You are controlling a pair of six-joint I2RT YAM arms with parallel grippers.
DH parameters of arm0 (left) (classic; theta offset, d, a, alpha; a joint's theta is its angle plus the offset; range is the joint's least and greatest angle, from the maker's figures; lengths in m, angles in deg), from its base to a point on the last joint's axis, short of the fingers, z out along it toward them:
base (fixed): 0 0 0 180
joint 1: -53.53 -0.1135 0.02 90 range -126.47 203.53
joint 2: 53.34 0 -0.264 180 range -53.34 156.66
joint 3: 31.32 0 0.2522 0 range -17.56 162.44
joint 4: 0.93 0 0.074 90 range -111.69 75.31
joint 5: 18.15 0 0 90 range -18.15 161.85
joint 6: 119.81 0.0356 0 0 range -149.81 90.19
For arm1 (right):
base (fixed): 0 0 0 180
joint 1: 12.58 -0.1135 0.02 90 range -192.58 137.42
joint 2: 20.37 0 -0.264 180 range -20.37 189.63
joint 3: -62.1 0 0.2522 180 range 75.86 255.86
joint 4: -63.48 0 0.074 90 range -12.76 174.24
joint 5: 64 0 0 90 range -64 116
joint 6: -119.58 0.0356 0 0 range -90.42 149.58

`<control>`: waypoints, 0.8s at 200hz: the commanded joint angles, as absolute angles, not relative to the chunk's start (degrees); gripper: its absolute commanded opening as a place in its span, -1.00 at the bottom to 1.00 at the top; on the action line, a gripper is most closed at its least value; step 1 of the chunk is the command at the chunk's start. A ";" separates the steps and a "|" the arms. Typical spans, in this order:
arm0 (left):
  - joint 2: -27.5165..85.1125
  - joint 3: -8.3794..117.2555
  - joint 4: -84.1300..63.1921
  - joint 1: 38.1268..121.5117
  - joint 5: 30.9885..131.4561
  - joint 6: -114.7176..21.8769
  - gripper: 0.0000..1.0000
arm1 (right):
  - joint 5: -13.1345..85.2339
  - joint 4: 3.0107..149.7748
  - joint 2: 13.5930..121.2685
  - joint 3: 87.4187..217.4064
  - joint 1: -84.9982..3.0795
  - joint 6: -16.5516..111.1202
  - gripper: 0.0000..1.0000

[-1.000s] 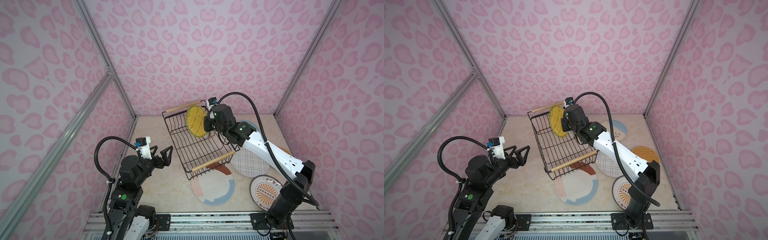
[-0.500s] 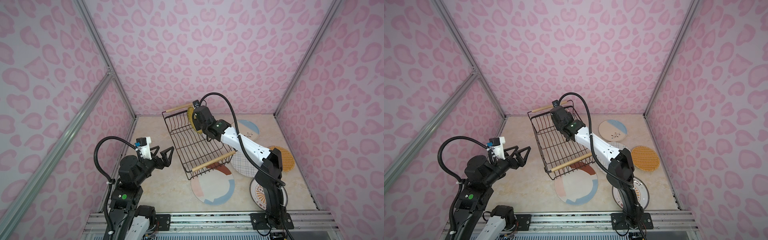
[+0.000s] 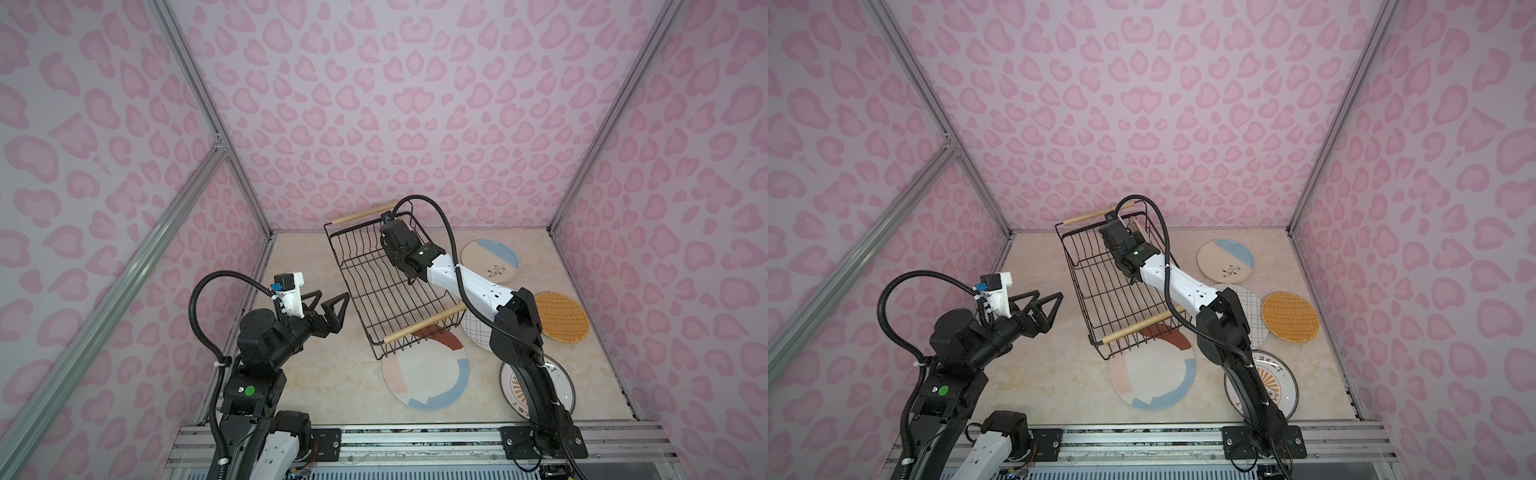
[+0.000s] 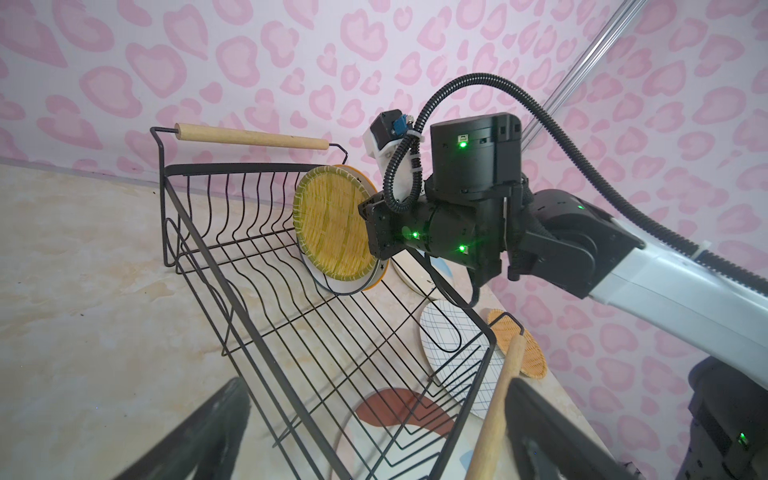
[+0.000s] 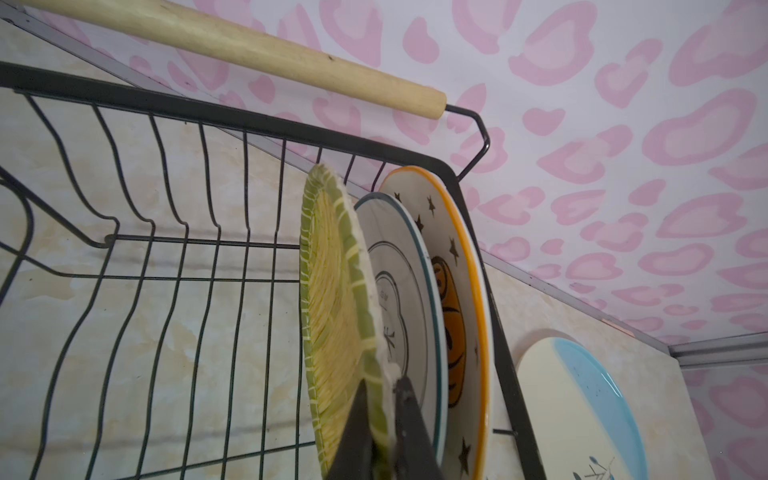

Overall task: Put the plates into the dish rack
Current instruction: 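Lower the bamboo tray upright into the rack slots beside the white plate, then press the bamboo tray down into the slots, then open the right gripper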

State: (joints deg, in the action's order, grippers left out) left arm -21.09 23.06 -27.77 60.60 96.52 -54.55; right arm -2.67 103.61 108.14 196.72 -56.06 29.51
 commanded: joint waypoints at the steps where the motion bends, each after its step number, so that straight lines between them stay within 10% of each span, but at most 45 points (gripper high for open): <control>1: -20.91 22.77 -25.25 60.48 97.89 -54.86 0.95 | -4.04 100.81 109.20 197.24 -56.04 28.63 -1.00; 160: -20.38 22.38 -22.30 60.39 105.68 -55.65 0.95 | -0.74 102.35 113.36 198.82 -54.77 31.03 -1.00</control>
